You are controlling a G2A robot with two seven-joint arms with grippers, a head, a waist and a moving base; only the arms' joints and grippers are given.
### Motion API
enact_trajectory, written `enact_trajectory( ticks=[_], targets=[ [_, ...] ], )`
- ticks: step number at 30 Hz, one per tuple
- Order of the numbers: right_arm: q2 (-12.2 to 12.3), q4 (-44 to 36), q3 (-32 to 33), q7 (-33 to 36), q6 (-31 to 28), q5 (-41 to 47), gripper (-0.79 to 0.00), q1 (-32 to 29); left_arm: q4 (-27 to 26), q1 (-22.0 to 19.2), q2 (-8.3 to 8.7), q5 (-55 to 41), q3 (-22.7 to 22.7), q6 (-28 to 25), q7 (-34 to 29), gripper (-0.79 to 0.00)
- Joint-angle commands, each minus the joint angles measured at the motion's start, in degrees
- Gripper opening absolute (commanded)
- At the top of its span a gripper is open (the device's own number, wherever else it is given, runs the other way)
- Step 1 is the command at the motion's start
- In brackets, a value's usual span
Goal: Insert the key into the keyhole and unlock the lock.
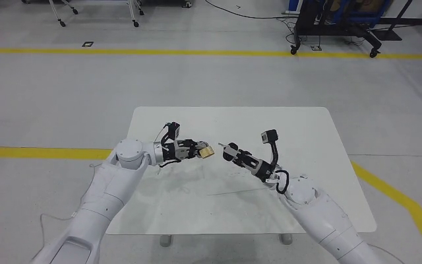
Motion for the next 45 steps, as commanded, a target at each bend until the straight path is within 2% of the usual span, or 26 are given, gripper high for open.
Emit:
enact_trajectory(
  ticks=[1, 7, 10, 14, 24, 35, 45],
  targets=[
    [0.0, 0.0, 0.0, 0.0, 0.0, 0.0, -0.785, 0.0, -0.1, 0.6, 0.0, -1.0, -0.4, 2.7, 1.9, -0.785],
    [-0.1, -3.2, -1.6, 3.7, 12.7, 1.6, -0.785, -1.8, 0.8, 0.8, -0.26, -5.9, -1.2, 8.6, 1.7, -0.785],
    [0.1, -5.8, -1.3, 4.4, 17.6, 1.4, -0.785, -3.2, 0.8, 0.6, -0.3, -4.6, -1.1, 7.9, 2.9, -0.785],
    [0.3, -9.2, -0.7, 1.7, 22.8, -0.4, -0.785, -5.0, 0.6, 0.7, -0.36, -4.1, -1.1, 6.5, 3.9, -0.785],
    [-1.2, -9.7, -2.5, -5.6, 28.8, 0.2, -0.785, -4.1, -0.5, 1.2, -0.22, -0.2, -1.0, 4.1, 5.8, -0.785],
    [-2.3, -8.6, -2.8, -9.7, 30.5, 0.0, -0.785, -3.1, -1.0, 1.4, -0.24, 0.4, -1.1, 4.2, 5.5, -0.785],
    [-2.9, -8.6, -2.4, -10.9, 31.0, -0.8, -0.785, -3.4, -1.0, 1.4, -0.35, 0.5, -1.2, 4.6, 5.3, -0.785]
  ],
)
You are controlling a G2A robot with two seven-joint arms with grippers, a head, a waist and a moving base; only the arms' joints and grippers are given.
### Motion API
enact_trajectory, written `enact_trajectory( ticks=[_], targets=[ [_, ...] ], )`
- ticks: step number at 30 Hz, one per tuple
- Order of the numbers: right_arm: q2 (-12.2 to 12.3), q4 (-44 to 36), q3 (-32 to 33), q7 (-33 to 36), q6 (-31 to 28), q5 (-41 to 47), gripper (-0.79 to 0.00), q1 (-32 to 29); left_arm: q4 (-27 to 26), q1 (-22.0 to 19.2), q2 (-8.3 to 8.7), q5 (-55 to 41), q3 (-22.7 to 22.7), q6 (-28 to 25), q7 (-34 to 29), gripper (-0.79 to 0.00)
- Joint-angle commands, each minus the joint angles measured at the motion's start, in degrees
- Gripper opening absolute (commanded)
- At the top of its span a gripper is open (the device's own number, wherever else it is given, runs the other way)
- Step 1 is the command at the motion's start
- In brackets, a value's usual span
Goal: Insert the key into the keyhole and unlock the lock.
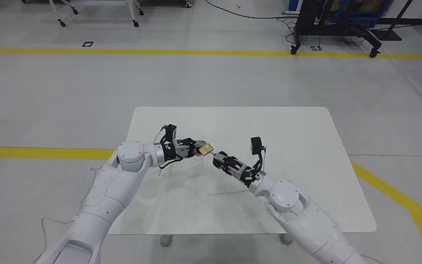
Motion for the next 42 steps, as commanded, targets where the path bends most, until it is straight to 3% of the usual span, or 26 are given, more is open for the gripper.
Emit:
enact_trajectory(
  ticks=[1, 16, 27, 42],
  targets=[
    [-0.1, -0.3, 0.0, -0.3, 0.3, -0.5, -0.785, -0.1, 0.0, 0.0, -0.03, 0.0, 0.0, 0.1, 0.0, -0.785],
    [-1.2, -0.7, -1.7, 0.9, 1.3, -3.2, -0.785, 0.0, 0.0, 0.2, -0.19, 0.0, -0.1, 0.3, 0.0, -0.785],
    [-1.2, -0.9, 1.2, 1.1, -2.0, -2.0, -0.785, -1.9, 0.3, 0.3, -0.35, -1.4, -0.5, 1.3, -0.1, -0.785],
    [-2.2, -0.2, 0.7, 0.5, -0.1, -2.7, -0.785, -1.1, 0.4, 0.6, -0.52, -1.8, -0.7, 0.8, 0.3, -0.785]
  ],
)
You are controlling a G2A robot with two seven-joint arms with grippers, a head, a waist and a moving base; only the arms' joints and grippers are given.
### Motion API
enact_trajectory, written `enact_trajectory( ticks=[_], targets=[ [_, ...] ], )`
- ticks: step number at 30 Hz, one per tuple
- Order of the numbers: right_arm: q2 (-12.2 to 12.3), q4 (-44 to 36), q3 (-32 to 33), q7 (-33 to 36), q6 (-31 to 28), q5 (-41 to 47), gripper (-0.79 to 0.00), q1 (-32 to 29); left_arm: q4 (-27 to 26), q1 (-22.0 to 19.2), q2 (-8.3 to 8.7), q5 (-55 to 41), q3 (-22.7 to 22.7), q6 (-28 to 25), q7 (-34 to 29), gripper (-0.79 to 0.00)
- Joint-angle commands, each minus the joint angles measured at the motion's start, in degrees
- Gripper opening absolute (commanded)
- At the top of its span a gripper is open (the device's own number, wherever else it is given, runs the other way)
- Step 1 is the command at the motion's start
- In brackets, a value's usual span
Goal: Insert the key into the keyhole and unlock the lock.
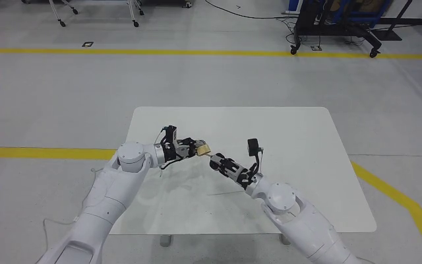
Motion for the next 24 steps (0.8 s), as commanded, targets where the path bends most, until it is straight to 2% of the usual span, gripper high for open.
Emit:
enact_trajectory(
  ticks=[1, 4, 5, 7, 8, 11, 20, 24],
  targets=[
    [-0.1, -0.2, 0.1, 0.0, 0.0, 0.0, -0.785, 0.0, -0.1, 0.0, -0.01, 0.2, 0.0, 0.1, 0.1, -0.785],
    [-0.1, -0.6, 1.1, 0.6, -0.9, 1.0, -0.785, -0.5, 0.9, 0.1, -0.17, -2.9, -0.3, 3.4, -1.1, -0.785],
    [0.0, -0.8, 1.7, 1.3, -1.4, 1.8, -0.785, -0.8, 2.0, 0.0, -0.21, -4.0, -0.4, 6.0, -1.1, -0.785],
    [0.3, -1.4, 3.4, 4.1, -2.5, 4.2, -0.785, -1.7, 4.7, -0.7, -0.42, -7.5, -0.5, 14.5, -1.6, -0.785],
    [0.5, -1.7, 4.6, 5.8, -3.1, 5.6, -0.785, -2.2, 5.1, -0.9, -0.45, -7.8, -0.5, 15.7, -1.5, -0.785],
    [1.2, -2.7, 8.2, 10.5, -4.6, 8.9, -0.785, -3.7, 5.1, -0.9, -0.45, -7.8, -0.5, 15.7, -1.5, -0.785],
    [1.2, -2.7, 8.2, 10.5, -4.6, 8.9, -0.785, -3.7, 4.4, -0.5, -0.48, -7.9, -0.6, 14.8, -0.3, -0.785],
    [0.9, -2.6, 7.7, 6.8, 0.2, 9.4, -0.785, -4.1, 1.8, 1.6, -0.59, -9.1, -1.3, 12.0, 3.3, -0.785]
  ],
)
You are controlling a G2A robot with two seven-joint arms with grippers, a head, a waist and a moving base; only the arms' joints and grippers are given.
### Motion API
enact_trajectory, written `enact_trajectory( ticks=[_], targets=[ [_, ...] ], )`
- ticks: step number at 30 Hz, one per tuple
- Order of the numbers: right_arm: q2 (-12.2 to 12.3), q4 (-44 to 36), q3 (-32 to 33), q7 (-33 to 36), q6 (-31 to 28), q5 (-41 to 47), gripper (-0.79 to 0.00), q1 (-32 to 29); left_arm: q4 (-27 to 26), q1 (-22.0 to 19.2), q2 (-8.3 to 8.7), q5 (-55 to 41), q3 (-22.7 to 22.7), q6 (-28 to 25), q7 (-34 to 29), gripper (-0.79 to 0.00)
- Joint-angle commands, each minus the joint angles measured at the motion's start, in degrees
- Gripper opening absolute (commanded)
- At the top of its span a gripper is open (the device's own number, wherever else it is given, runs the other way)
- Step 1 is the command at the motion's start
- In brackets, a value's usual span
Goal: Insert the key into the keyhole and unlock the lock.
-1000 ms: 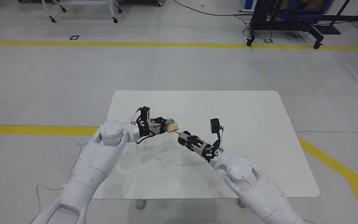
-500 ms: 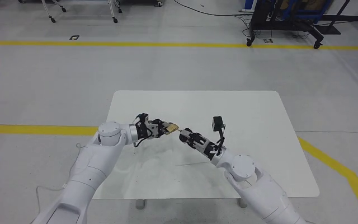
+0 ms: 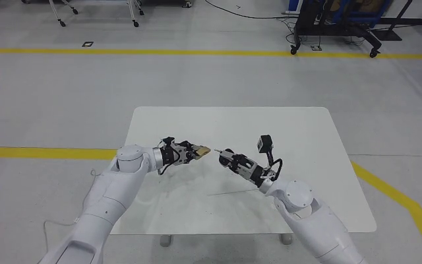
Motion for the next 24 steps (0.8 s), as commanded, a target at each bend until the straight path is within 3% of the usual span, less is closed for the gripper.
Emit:
enact_trajectory(
  ticks=[1, 7, 10, 20, 24],
  targets=[
    [-0.2, -0.3, -0.1, -2.7, 4.7, 1.8, -0.785, -0.2, -1.5, 1.0, 0.03, 0.5, -0.3, -2.3, 2.5, -0.785],
    [-0.6, -5.4, -0.9, -10.0, 14.3, 2.4, -0.785, -2.3, -4.4, 2.8, 0.22, 3.1, -0.6, -5.6, 5.9, -0.785],
    [-1.1, -7.2, -2.3, -19.0, 17.4, -0.4, -0.785, -2.9, -4.6, 3.1, 0.2, 3.2, -0.4, -4.0, 6.7, -0.785],
    [-3.1, -6.7, -7.7, -23.2, 24.9, 1.3, -0.785, 0.6, -4.7, 2.8, -0.03, 4.1, 0.4, -1.5, 7.5, -0.785],
    [-3.5, -5.9, -8.1, -23.0, 25.0, 2.0, -0.785, 1.7, -4.6, 2.6, -0.11, 4.5, 0.7, -1.5, 7.6, -0.785]
  ],
)
